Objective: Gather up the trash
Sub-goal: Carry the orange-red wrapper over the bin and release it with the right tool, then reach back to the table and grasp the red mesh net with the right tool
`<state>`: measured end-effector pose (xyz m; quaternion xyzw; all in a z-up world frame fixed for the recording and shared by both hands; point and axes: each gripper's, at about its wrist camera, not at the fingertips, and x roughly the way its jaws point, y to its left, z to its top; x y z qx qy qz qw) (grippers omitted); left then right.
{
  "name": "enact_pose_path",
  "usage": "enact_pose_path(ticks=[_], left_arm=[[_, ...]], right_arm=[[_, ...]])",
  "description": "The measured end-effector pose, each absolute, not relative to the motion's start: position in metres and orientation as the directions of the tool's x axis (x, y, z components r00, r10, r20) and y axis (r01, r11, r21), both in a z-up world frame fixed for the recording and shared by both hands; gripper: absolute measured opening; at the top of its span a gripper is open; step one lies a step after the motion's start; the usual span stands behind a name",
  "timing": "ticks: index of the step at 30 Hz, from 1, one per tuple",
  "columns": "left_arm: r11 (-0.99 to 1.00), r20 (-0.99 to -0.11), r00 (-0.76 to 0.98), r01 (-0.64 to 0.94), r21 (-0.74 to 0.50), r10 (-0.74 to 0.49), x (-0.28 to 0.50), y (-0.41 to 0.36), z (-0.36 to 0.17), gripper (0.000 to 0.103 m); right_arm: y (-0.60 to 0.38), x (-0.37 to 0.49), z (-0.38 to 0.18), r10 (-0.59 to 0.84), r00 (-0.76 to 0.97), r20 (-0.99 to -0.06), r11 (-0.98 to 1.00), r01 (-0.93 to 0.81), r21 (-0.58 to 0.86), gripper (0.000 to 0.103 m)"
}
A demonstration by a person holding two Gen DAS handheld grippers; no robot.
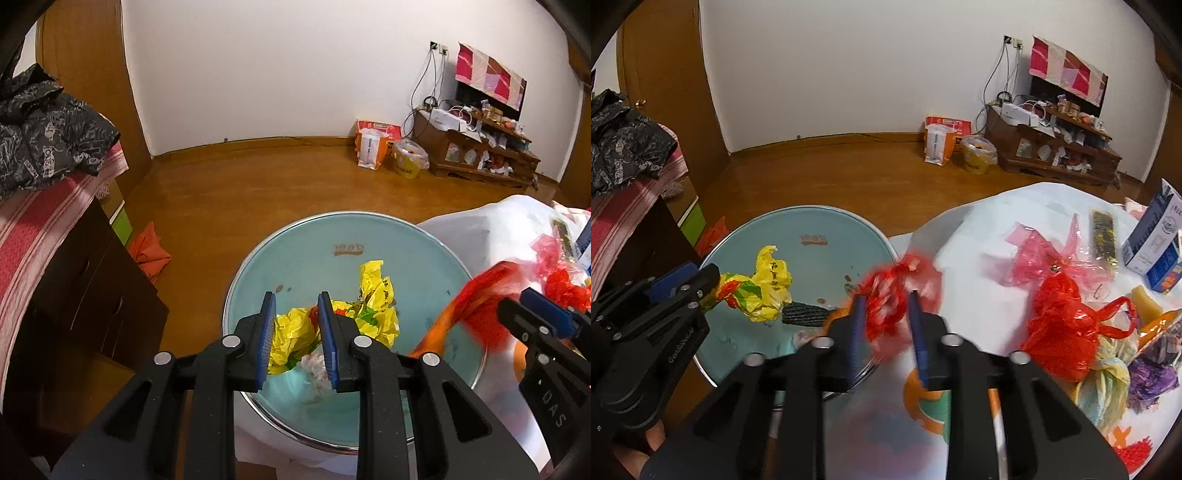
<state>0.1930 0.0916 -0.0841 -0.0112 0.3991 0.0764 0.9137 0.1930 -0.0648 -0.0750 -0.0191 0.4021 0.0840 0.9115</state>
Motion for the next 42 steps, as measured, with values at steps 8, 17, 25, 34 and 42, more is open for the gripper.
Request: enact_pose_path(ticks=[8, 17, 25, 34, 42], left_arm=[[0.987, -0.738, 0.66, -0.15, 0.05, 0.138, 0.194, 0.092, -0.087, 0.026], [0.986, -0.728, 0.667, -0.15, 0.079, 0.159, 0.189, 0.084, -0.08, 0.051], [0.979, -0.702, 0.686, -0.188, 0.082, 0.191, 0.171, 0.084, -0.066, 0.081], [0.982, -0.661, 0.727, -0.165, 0.095, 0.186, 0.145, 0.065, -0.044, 0.091], [0.988, -0.631, 0.761, -0.107, 0.107, 0.151, 0.122, 0.031, -0.026, 0.096]], right_arm=[[-0.077, 0.185, -0.067, 0.124, 0.683, -0.72, 0.99, -0.133, 0.044, 0.034], [-0.097, 0.17, -0.059, 0.1, 0.708, -0.699, 0.995, -0.075, 0.066, 0.046], [-0.111, 0.146, -0.043, 0.021, 0.784, -0.621, 0.999, 0.004, 0.04, 0.097], [-0.145, 0.124, -0.036, -0.048, 0.786, -0.616, 0.996, 0.082, 0.028, 0.098], [-0.183, 0.1, -0.032, -0.032, 0.764, -0.644, 0.989, 0.117, 0.088, 0.098]])
